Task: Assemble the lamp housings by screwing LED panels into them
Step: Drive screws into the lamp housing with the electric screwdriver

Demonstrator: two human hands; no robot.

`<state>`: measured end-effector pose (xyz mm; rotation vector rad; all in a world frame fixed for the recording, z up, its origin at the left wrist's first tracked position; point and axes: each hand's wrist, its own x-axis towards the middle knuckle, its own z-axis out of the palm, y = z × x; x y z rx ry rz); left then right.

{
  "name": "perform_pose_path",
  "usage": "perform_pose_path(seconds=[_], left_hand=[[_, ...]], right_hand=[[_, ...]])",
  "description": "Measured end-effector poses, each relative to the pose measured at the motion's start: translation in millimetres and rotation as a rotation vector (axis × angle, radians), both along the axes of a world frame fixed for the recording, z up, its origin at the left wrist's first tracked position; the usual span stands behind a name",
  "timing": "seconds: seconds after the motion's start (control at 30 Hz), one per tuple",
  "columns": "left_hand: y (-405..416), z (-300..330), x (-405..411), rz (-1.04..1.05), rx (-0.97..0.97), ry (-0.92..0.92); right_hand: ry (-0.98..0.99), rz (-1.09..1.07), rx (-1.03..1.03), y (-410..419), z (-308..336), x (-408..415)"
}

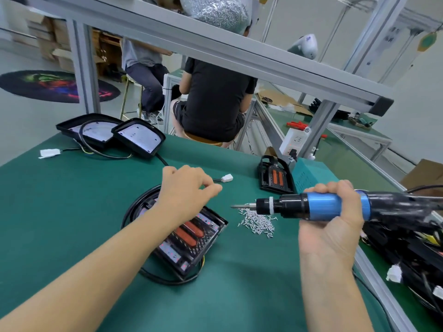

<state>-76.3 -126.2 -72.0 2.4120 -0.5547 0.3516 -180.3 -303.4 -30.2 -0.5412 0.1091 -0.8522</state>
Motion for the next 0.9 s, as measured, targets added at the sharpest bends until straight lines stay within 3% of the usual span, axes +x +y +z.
perform_pose_path(seconds=[0.1,0.23,0.37,0.6,0.9], left_hand=[[48,-7,0,0.174,-0.094,-0.007],[95,-27,2,0.365,-0.005,0.199],[110,-51,-4,0.407,0.019,0.385],[107,-66,-4,0.419,-0.028,0.377],[102,-72,1,0.485,-0.011,0.295]], right_hand=[[-0.002,0.114,-0.122,23,4,4],[0.030,0.218,-0.362,64,0,16],[0.078,0.256,-0.553,106,-7,31],[0.161,0.249,-0.771,144,-19,47],[0.196,0.229,-0.760,149,-32,60]])
